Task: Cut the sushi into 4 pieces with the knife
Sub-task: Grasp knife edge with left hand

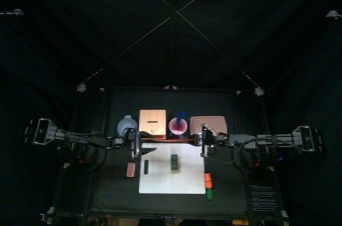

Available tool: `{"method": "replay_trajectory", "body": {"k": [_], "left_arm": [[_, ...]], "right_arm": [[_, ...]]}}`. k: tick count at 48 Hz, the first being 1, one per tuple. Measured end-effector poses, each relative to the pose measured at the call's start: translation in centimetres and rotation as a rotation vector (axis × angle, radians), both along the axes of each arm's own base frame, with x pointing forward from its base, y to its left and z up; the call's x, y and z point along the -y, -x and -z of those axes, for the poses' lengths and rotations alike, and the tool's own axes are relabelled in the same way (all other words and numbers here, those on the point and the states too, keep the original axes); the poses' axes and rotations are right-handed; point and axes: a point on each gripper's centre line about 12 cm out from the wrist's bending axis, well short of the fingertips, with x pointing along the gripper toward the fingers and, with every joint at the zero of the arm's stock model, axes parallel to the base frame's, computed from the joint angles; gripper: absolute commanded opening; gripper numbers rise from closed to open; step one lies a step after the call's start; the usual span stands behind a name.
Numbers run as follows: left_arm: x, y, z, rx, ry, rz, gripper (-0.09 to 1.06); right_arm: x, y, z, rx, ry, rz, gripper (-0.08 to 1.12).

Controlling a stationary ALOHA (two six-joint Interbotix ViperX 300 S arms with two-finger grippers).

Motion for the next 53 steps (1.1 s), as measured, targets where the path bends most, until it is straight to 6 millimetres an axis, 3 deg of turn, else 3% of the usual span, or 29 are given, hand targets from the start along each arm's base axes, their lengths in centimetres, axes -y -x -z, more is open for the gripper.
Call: {"method": "replay_trajectory", "body": {"k": [14, 33, 53], "left_arm": [[-0.7, -2.7, 1.5, -0.004, -0.005, -0.020, 0.92], [-0.9, -2.4, 1.6, 0.031, -0.012, -0.028, 0.91], [-1.0, -1.9, 1.7, 0.028, -0.011, -0.033, 0.59]], "right_arm": [[-0.1, -0.1, -0.2, 0.005, 0.000, -0.003, 0.08], [-0.2, -0.1, -0.2, 0.006, 0.003, -0.007, 0.08], [-0.2, -0.1, -0.2, 0.006, 0.005, -0.007, 0.08]]}}
